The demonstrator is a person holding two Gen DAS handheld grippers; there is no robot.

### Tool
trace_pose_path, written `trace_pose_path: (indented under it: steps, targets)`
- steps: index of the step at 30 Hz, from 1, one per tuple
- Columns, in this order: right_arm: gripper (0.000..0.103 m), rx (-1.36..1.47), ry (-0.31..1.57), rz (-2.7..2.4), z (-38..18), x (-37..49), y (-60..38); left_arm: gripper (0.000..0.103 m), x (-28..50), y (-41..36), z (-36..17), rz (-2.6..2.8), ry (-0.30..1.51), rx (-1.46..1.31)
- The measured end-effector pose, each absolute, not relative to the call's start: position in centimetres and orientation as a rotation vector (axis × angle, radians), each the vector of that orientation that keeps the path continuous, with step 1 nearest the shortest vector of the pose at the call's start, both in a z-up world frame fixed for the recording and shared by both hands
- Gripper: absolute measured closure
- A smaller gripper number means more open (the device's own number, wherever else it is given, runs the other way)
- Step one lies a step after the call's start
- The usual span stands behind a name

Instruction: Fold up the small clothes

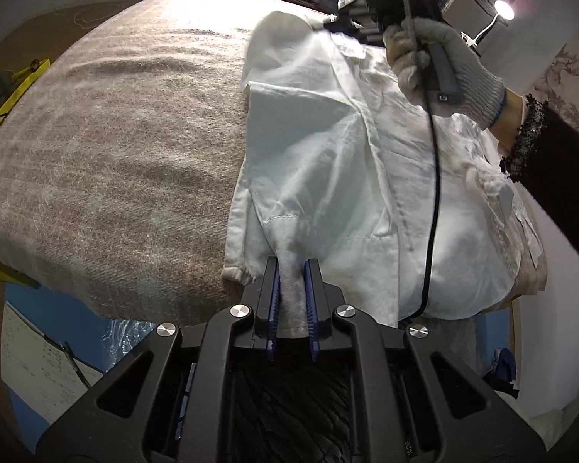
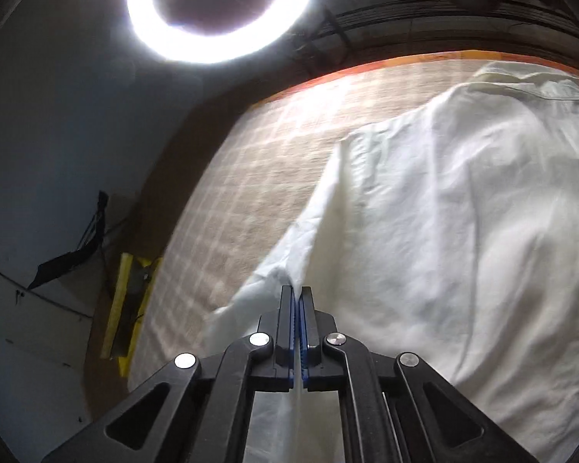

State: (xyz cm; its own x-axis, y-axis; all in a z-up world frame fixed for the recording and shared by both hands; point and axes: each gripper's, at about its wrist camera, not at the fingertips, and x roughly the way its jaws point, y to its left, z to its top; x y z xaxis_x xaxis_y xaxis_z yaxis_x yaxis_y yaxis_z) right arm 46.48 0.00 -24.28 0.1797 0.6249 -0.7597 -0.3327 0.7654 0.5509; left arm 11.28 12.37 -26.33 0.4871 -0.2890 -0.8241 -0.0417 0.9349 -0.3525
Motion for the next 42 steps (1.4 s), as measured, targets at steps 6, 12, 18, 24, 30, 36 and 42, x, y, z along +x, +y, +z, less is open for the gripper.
trace_pose_path:
  steps: [6,12,18,24,30,36,42]
  targets:
    - [0.097,0.152,1.215,0.616,-24.4,46.2,-1.0,0.088,9.9,12.8,-24.3,-0.1,0.996,-0.316]
    - [0.057,0.112,1.142,0.691,-19.0,43.8,-0.7,0.054,10.3,15.0,-25.5,-0.012,1.009,-0.402]
    - [0.041,0.044,1.193,0.834,-18.6,38.9,3.5,0.058,10.4,14.5,-25.9,-0.034,1.021,-0.376]
    - [0.04,-0.082,1.269,0.75,-22.5,38.0,8.8,0.098,10.9,13.8,-26.1,-0.116,1.018,-0.401]
    - [0.036,-0.232,1.302,0.612,-26.4,38.0,12.7,0.1,10.5,12.1,-23.6,-0.199,0.943,-0.351]
    - [0.072,-0.336,1.26,0.575,-26.4,38.0,14.3,0.1,10.3,10.0,-22.3,-0.231,0.927,-0.266]
    - [0.103,-0.062,1.322,0.674,-26.2,40.0,10.3,0.1,9.9,8.5,-21.2,-0.258,0.907,-0.205]
